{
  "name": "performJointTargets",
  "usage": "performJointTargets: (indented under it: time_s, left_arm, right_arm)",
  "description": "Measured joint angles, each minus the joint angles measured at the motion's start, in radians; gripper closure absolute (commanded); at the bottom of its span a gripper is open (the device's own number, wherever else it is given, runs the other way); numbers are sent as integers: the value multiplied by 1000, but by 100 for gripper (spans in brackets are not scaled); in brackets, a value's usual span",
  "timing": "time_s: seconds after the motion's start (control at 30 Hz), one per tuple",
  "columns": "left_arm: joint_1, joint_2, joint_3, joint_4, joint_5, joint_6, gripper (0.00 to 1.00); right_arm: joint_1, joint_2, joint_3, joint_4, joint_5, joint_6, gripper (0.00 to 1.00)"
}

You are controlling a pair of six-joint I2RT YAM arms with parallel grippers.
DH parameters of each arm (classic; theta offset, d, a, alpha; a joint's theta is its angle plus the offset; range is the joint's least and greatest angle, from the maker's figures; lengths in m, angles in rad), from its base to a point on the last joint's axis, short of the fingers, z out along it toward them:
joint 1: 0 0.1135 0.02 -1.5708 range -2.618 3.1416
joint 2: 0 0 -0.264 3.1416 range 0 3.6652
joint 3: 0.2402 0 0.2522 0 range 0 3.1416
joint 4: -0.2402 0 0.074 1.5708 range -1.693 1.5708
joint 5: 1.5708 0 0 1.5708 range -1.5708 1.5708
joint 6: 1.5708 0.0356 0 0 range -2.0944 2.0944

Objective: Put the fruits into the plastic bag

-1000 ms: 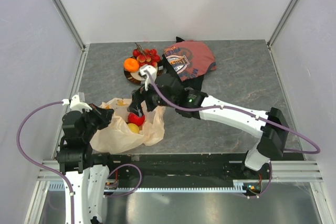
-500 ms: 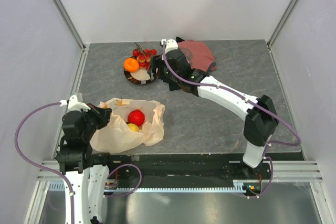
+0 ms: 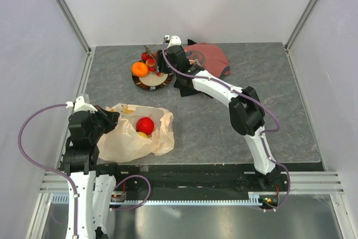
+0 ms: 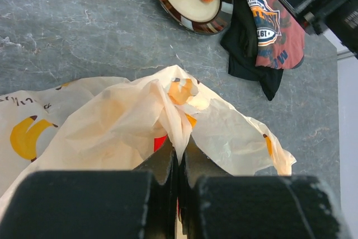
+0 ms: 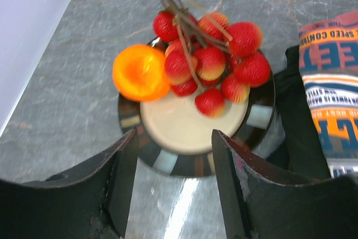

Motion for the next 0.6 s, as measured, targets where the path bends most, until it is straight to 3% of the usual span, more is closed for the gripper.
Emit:
performJointTargets:
  time_s: [0.37, 0.6]
  left_arm:
    - [0, 63, -89, 76, 19, -2, 98]
    - [0, 184, -97, 131, 20, -2, 98]
  right_arm:
    - [-82, 290, 181, 191, -87, 47, 44]
    - [-109, 367, 245, 267, -148, 114, 45]
